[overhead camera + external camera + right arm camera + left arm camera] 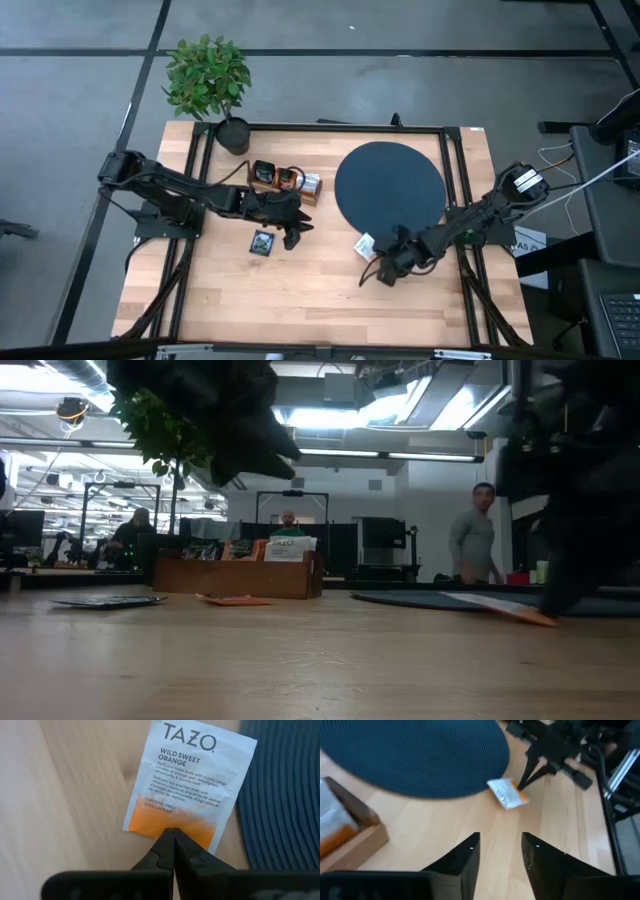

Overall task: Pick & Place Tea
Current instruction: Put the white tea bag into the right section of the wooden organizer

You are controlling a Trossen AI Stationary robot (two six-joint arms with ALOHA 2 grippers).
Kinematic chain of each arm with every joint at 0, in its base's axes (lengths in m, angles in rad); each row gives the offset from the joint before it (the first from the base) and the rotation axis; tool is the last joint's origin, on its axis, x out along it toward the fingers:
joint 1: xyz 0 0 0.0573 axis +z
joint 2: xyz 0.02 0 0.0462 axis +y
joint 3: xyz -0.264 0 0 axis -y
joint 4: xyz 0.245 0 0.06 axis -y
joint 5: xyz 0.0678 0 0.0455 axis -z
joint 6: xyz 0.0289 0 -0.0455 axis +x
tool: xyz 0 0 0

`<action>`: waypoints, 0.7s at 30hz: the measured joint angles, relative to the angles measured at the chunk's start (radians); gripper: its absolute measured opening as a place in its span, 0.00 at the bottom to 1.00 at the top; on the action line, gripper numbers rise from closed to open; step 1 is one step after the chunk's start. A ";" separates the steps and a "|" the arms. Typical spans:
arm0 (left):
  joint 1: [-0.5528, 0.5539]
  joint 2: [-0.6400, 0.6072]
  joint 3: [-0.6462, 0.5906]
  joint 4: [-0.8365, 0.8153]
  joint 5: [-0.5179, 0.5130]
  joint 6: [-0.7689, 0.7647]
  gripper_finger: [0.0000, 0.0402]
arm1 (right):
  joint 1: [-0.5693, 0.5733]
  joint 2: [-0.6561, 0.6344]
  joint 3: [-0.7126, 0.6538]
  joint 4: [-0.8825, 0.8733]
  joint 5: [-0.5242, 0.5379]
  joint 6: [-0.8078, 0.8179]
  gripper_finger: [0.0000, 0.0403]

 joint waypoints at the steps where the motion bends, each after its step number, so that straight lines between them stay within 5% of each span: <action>1: 0.000 0.012 0.000 0.014 0.001 -0.015 0.36 | -0.010 0.004 0.000 0.022 0.000 -0.015 0.00; 21: 0.055 0.339 0.001 0.407 0.135 -0.162 0.48 | -0.116 0.044 -0.002 0.190 -0.045 -0.192 0.01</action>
